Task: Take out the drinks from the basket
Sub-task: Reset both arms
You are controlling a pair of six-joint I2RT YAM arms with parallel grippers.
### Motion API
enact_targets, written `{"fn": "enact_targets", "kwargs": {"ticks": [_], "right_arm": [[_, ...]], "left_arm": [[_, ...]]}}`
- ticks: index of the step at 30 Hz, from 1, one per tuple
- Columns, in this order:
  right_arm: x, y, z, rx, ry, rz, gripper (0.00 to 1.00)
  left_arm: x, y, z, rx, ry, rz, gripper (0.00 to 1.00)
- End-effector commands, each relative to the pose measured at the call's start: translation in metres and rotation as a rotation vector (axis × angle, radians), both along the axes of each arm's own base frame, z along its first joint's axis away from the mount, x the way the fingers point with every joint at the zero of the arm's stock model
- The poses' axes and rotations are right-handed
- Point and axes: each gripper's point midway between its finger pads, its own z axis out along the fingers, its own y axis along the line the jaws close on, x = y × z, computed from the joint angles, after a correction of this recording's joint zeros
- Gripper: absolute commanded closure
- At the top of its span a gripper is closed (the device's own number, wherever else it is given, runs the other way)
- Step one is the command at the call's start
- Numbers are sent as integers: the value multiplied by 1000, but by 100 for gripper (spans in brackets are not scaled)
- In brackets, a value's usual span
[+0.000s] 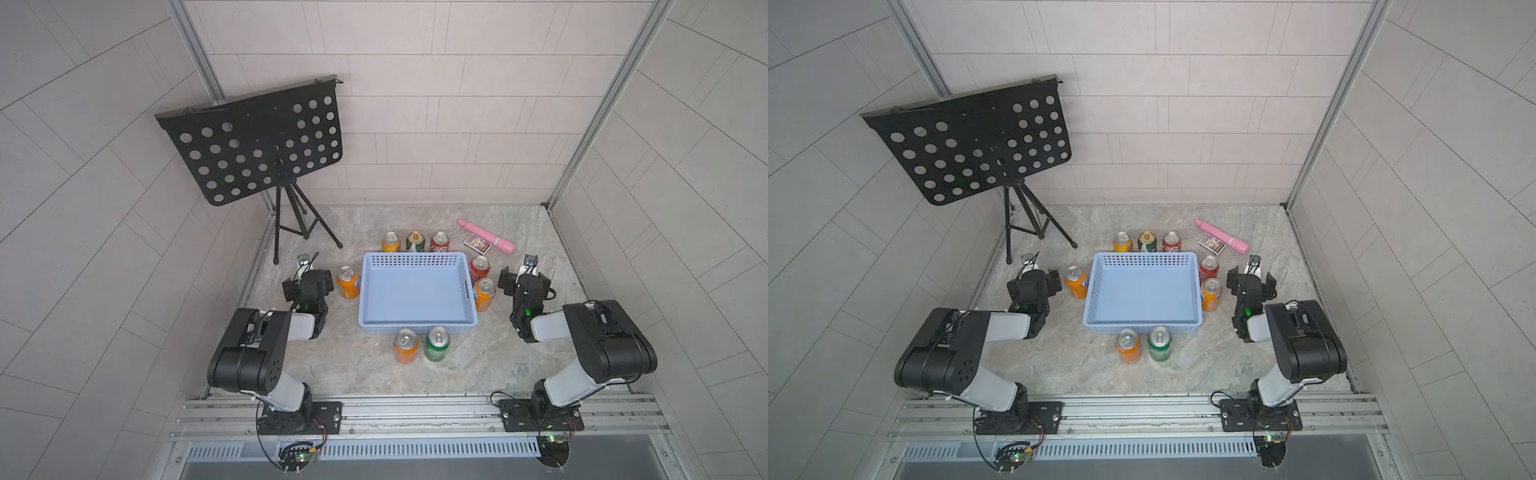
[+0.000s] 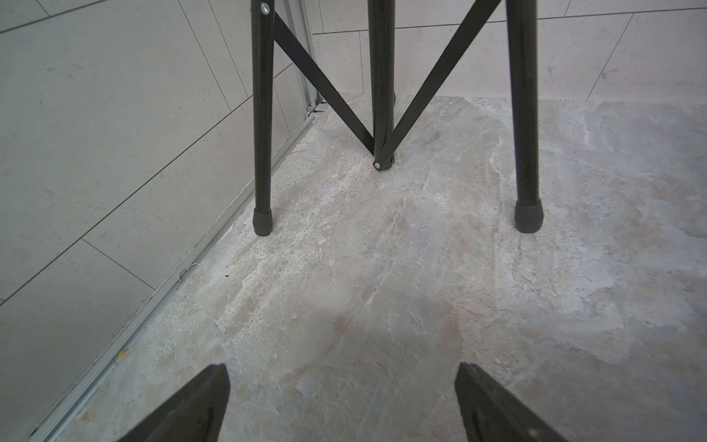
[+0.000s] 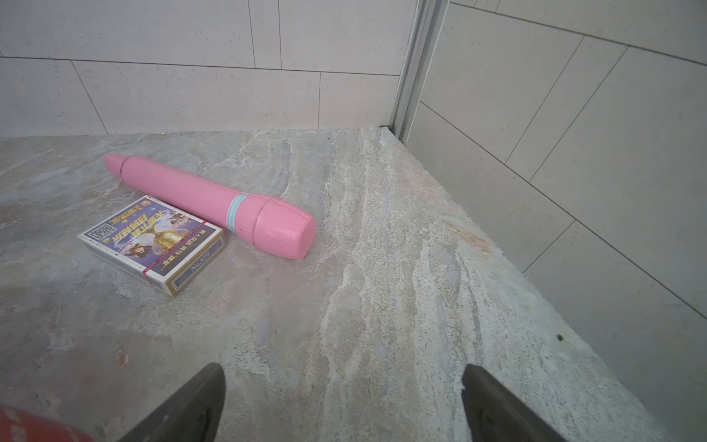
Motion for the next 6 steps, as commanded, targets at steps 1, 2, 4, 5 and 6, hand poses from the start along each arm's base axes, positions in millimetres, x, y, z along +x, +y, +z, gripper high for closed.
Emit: {"fn": "enact_targets", "kwargs": {"ticks": [1,2,4,5,6], "right_arm": [[0,-1,5,-8,-7,-4,0],[0,-1,5,-8,-7,-4,0],[0,-1,5,-8,-7,-3,0],[0,-1,4,-9,-6,-3,0],[0,-1,5,-8,-7,-3,0]], "left_arm": [[6,2,8,2,-16,6,0],[6,1,8,2,-16,5,0],[5,2,9,2,-18,7,0],[5,2,10,1,-22,6,0],[5,2,10,1,-22,5,0]]}}
